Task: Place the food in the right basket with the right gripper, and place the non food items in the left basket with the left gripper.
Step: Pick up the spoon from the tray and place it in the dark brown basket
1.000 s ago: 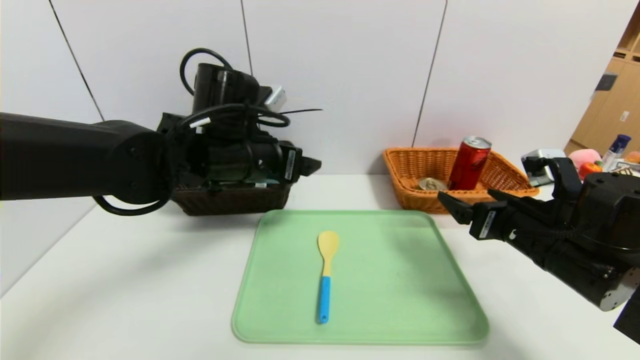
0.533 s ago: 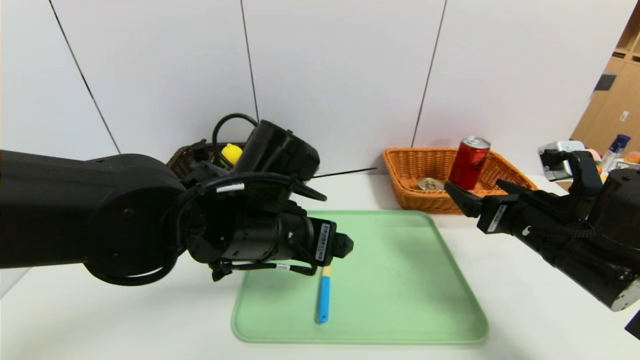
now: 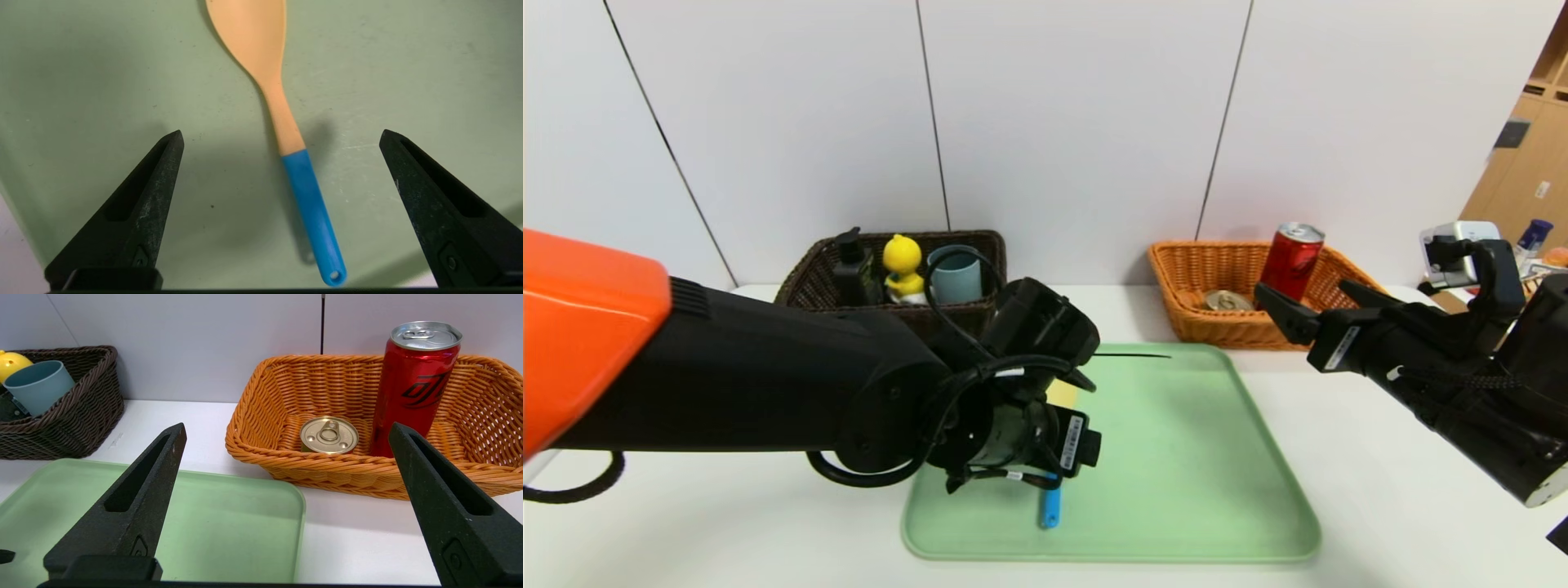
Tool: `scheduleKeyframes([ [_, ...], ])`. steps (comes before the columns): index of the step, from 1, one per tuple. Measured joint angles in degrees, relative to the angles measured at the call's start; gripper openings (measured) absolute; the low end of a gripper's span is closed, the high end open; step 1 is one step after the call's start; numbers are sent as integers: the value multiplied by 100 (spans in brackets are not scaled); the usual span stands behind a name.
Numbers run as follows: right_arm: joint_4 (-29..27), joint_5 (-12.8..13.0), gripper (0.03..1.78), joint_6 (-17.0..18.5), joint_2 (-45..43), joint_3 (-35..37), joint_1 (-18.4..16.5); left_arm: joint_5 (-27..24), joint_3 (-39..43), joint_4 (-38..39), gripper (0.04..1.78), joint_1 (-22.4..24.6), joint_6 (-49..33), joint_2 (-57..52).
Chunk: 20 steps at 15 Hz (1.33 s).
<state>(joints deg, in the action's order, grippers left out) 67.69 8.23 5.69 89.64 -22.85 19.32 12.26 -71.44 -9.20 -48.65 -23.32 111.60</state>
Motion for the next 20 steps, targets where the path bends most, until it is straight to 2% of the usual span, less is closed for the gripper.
scheduleKeyframes([
  [4, 2, 4, 171, 17, 5, -13, 16, 71, 79, 400, 169, 0, 17, 355],
  [8, 0, 1, 171, 17, 18, -16, 20, 68, 107, 422, 169, 6, 4, 461],
  [17, 2, -2, 171, 11, 96, 2, 49, 13, 344, 321, 169, -7, 144, 101],
  [20, 2, 4, 171, 9, 101, 9, 52, 41, 474, 540, 169, -16, 146, 79],
])
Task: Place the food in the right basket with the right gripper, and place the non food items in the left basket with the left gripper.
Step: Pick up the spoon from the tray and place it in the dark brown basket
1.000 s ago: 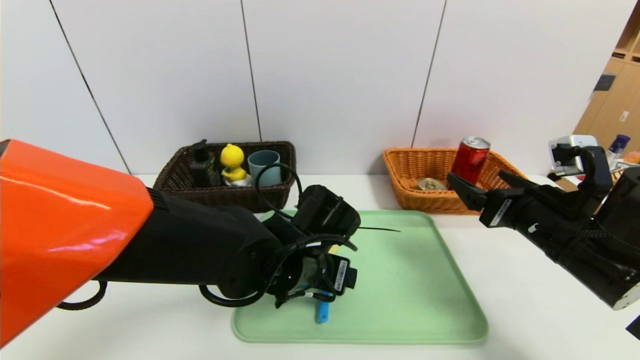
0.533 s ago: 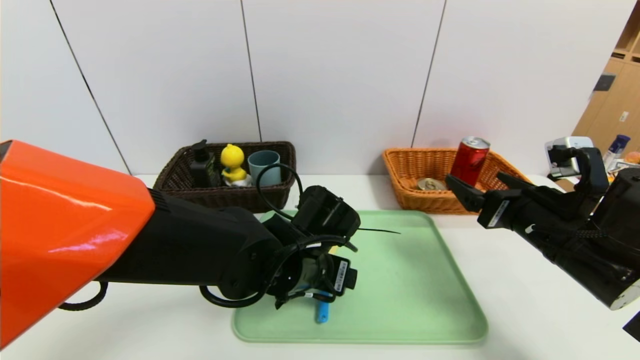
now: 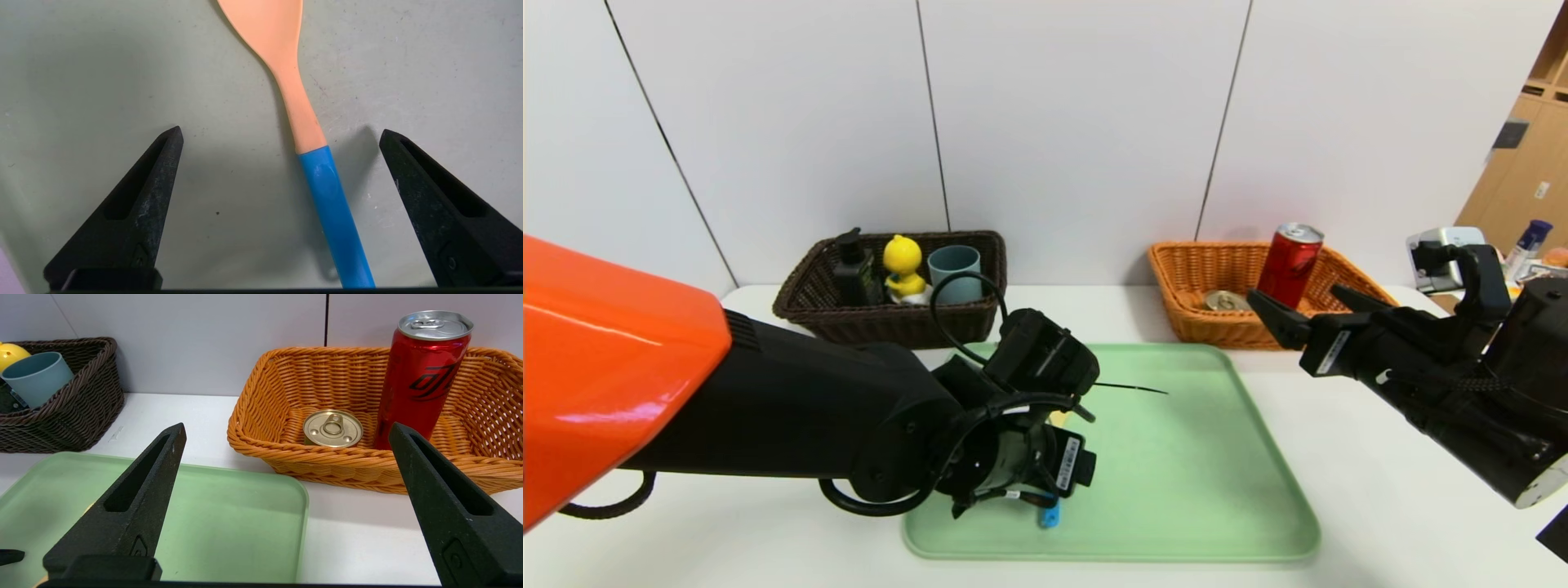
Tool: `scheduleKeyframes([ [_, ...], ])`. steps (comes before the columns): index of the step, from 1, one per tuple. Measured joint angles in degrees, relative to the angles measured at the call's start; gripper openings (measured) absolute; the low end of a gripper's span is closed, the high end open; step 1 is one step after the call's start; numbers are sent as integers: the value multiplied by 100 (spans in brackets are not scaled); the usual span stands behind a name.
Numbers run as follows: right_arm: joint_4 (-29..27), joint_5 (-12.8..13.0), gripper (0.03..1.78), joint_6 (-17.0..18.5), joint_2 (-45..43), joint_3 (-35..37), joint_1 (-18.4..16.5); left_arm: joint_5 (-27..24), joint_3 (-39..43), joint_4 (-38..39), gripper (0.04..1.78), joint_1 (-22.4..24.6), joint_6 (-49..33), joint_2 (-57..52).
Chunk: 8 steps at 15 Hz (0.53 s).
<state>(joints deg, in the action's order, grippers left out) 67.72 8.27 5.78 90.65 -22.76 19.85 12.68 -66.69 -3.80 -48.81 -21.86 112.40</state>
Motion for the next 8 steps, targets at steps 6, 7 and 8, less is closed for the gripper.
scheduleKeyframes([
  [6, 2, 2, 171, -2, -11, 9, 0, -20, 151, 362, 92, -2, 213, -13],
  [7, 2, 0, 171, -5, -20, 9, 0, -22, 154, 362, 82, 0, 210, -16],
  [8, 0, 5, 171, -2, -22, 9, 0, -22, 156, 362, 69, -2, 202, -20],
])
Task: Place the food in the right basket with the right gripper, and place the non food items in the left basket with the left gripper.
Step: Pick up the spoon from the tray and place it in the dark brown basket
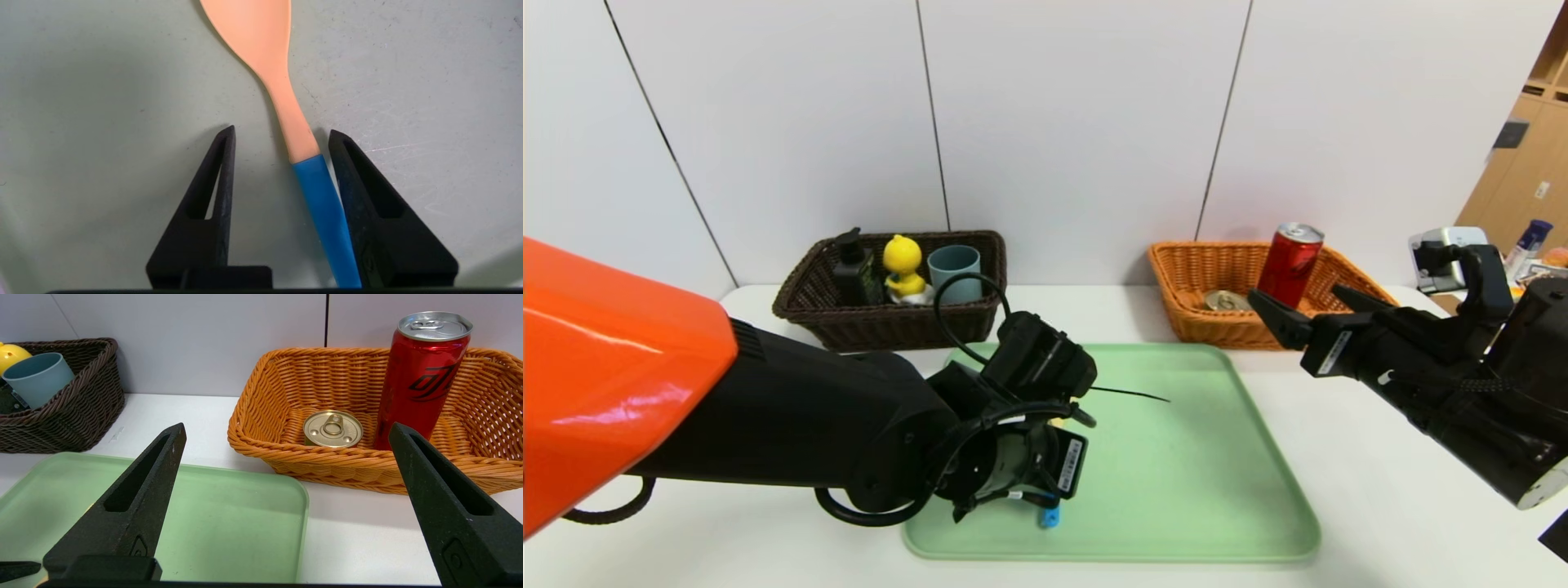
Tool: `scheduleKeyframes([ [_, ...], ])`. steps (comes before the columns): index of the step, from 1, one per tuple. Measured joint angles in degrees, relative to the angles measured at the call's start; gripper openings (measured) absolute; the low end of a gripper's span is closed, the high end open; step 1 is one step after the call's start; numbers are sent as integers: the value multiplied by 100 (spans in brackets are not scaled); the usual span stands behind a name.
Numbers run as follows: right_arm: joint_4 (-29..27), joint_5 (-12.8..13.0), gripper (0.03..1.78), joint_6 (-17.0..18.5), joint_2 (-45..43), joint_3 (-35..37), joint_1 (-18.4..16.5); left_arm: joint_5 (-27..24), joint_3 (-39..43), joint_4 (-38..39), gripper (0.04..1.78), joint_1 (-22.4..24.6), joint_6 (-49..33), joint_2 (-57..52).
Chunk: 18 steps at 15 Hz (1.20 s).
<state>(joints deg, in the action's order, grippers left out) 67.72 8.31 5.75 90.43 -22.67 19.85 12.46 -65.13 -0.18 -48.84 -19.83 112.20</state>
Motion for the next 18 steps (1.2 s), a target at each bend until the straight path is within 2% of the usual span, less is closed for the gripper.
scheduleKeyframes([
  [1, 0, -2, 171, 0, -2, 0, 0, -1, 1, 5, 11, -6, 5, -10],
  [10, 0, 6, 171, 0, -63, 11, 0, 11, 59, 5, 8, -13, 7, -285],
  [13, 0, 15, 171, 0, -113, 79, 0, 46, -269, 26, 8, 166, 361, -674],
  [15, -2, 2, 171, -6, -154, 112, 0, 74, -678, 93, 8, 747, 1058, -961],
  [18, 0, -2, 171, -27, -187, 197, 0, -80, -1507, 535, 8, 2161, 2215, -1108],
])
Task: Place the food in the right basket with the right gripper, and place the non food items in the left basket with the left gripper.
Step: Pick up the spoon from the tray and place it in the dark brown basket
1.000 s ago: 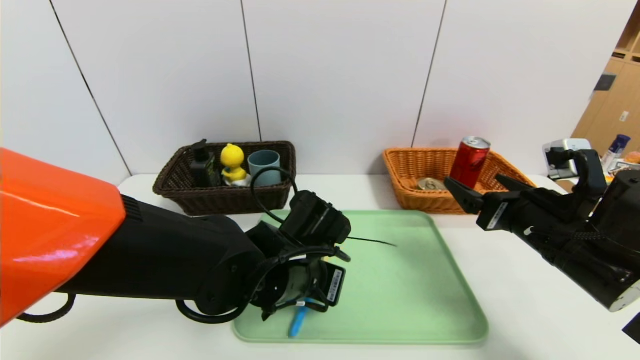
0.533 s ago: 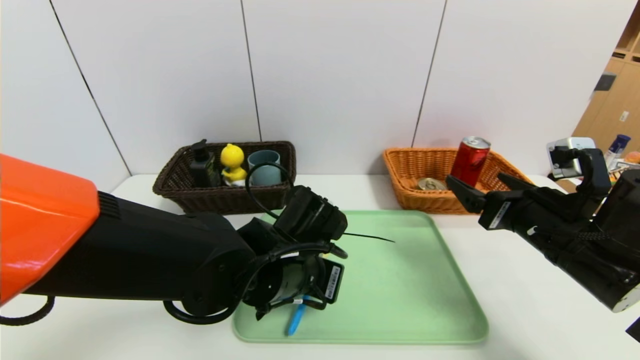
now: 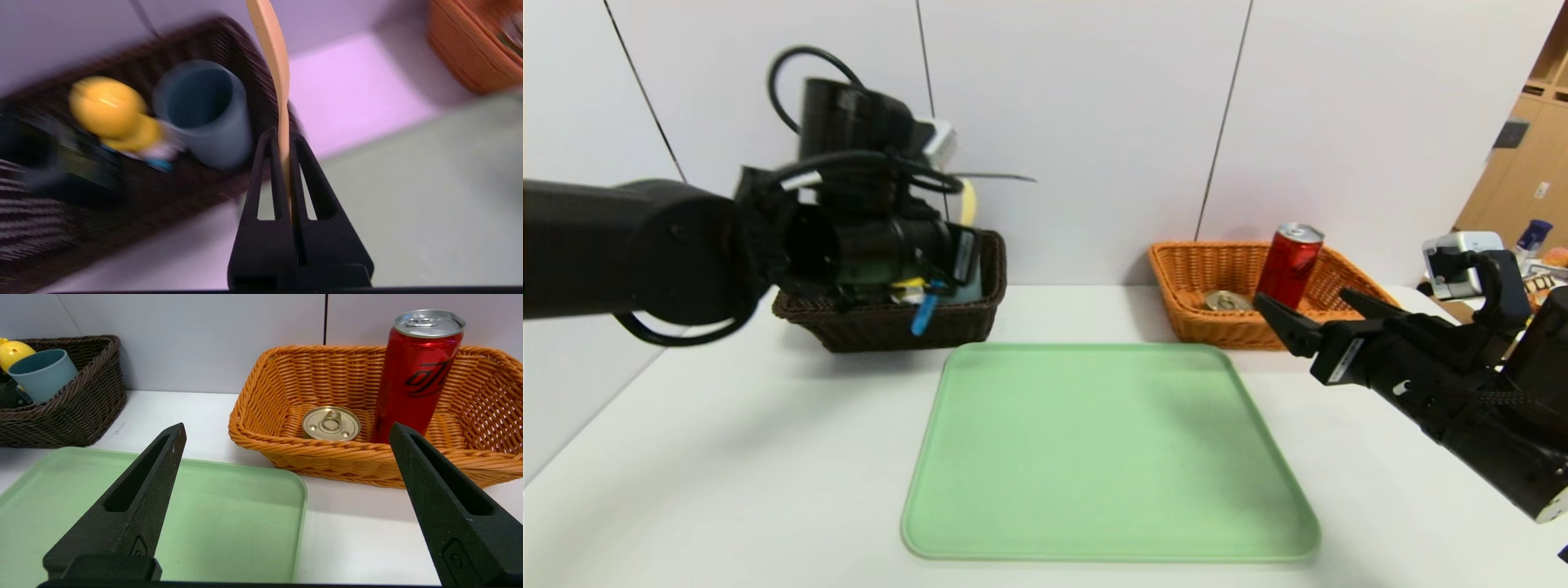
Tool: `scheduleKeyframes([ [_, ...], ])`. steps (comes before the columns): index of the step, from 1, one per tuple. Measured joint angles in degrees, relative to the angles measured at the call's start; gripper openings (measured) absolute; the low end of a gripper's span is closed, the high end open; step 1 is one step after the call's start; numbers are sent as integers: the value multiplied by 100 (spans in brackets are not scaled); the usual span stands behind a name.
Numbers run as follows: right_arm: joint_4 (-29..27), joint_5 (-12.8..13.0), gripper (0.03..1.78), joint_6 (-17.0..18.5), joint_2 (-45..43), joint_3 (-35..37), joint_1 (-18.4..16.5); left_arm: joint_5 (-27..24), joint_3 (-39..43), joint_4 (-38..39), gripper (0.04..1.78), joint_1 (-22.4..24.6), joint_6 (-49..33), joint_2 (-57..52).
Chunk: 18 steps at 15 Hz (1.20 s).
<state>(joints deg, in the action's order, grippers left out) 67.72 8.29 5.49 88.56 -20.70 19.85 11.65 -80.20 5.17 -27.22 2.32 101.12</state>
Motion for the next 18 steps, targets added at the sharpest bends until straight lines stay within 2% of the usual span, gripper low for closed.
scheduleKeyframes([
  [2, 0, 9, 171, 0, -1, 50, -1, -352, -461, 310, 8, 907, 532, 130],
  [5, 0, 9, 171, -26, -4, 76, 0, -684, -642, 994, 8, 1480, 402, 646],
  [11, -2, 44, 171, -32, -11, 116, 0, -695, -414, 1462, 8, 1593, 115, 1352],
  [15, 0, 39, 171, -32, -4, 127, 0, -717, -180, 2292, 8, 1592, 149, 1660],
  [18, 0, 30, 171, -32, 16, 91, 0, -714, 71, 2374, 8, 1596, 129, 1765],
])
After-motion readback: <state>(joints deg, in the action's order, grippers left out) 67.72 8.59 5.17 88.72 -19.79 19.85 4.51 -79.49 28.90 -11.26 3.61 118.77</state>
